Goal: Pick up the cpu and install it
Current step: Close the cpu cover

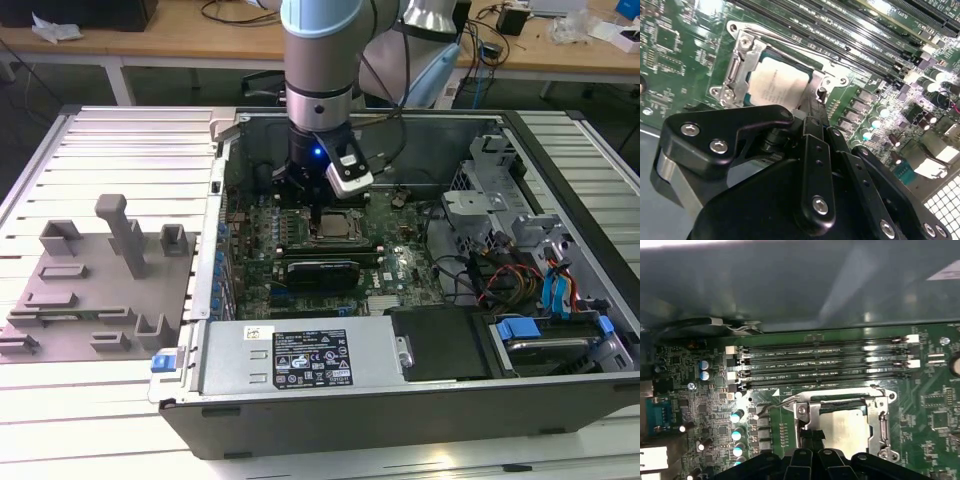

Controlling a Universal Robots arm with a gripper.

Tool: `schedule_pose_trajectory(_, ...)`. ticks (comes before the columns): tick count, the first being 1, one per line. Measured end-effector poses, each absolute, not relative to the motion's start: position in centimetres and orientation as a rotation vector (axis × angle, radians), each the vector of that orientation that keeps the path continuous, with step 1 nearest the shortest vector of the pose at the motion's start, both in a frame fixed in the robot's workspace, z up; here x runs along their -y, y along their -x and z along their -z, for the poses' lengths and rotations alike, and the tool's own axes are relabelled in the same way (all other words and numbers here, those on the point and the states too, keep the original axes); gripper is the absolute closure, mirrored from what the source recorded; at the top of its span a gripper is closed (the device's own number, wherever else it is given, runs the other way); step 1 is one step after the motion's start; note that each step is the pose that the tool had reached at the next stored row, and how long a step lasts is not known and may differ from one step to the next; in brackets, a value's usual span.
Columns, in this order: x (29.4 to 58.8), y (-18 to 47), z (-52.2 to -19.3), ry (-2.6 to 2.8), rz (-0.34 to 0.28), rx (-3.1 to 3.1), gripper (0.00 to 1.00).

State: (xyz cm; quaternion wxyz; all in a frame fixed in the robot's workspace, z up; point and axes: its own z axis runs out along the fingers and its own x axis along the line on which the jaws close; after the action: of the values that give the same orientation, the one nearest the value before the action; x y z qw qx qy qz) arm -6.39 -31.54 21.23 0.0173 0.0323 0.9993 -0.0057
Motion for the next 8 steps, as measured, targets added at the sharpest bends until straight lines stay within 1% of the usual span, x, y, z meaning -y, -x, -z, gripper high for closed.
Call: schedule_pose_trajectory(8, 31.54, 6.47, -20.53, -0.094, 0.018, -3.106, 0.89)
